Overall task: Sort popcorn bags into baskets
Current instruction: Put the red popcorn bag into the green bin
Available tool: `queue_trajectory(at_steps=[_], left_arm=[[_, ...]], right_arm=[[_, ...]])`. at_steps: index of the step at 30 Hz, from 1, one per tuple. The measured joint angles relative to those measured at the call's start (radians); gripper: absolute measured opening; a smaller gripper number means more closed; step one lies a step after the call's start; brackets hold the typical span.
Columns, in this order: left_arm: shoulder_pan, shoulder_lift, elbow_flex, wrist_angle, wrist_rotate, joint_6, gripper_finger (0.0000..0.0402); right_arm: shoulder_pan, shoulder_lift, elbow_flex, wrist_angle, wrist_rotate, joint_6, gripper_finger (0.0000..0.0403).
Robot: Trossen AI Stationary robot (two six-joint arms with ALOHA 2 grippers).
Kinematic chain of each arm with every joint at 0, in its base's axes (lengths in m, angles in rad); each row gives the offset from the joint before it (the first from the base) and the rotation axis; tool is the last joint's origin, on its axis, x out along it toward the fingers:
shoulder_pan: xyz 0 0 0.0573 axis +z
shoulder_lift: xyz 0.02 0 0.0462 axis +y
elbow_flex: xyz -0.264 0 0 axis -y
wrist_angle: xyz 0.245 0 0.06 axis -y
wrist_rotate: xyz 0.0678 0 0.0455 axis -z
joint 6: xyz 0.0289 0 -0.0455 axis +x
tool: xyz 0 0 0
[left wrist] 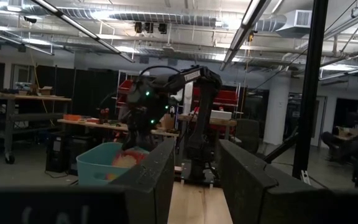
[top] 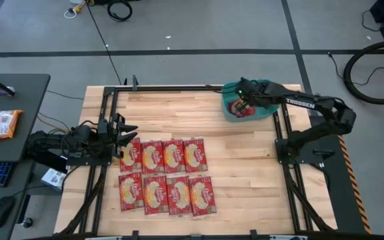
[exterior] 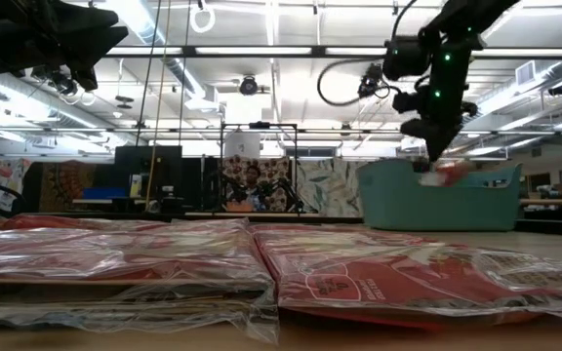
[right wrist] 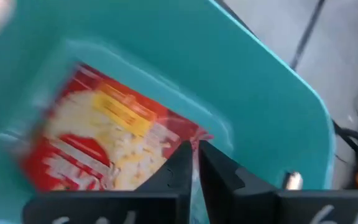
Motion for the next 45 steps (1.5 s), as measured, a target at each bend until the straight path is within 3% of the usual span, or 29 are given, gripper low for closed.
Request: queue_trajectory(at_steps=[9, 12, 17, 22, 33, 45], left_arm=[[0.0, 0.0, 0.0, 0.0, 0.0, 0.0, 0.0126], [0.0, 0.0, 0.0, 0.0, 0.0, 0.0, 0.0126], [0.0, 0.0, 0.0, 0.0, 0.0, 0.0, 0.0126], [0.0, 0.0, 0.0, 0.0, 0.0, 0.0, 0.0126], [0.0, 0.0, 0.0, 0.001, 0.0, 0.0, 0.0126], [0.0, 0.0, 0.0, 0.001, 0.0, -0.001, 0.0126]], right_arm=[[-0.001, -0.012, 0.054, -0.14, 0.027, 0.029, 0.0097], [0.035, -0.033, 0.094, -0.14, -0.024, 0.032, 0.0103], [0.148, -0.066, 0.125, -0.019, -0.153, -0.008, 0.0105], [0.282, -0.058, 0.125, 0.141, -0.182, -0.064, 0.0105], [0.522, 0.137, 0.125, 0.302, -0.277, -0.14, 0.0105], [0.725, 0.331, 0.125, 0.505, -0.287, -0.136, 0.0105]])
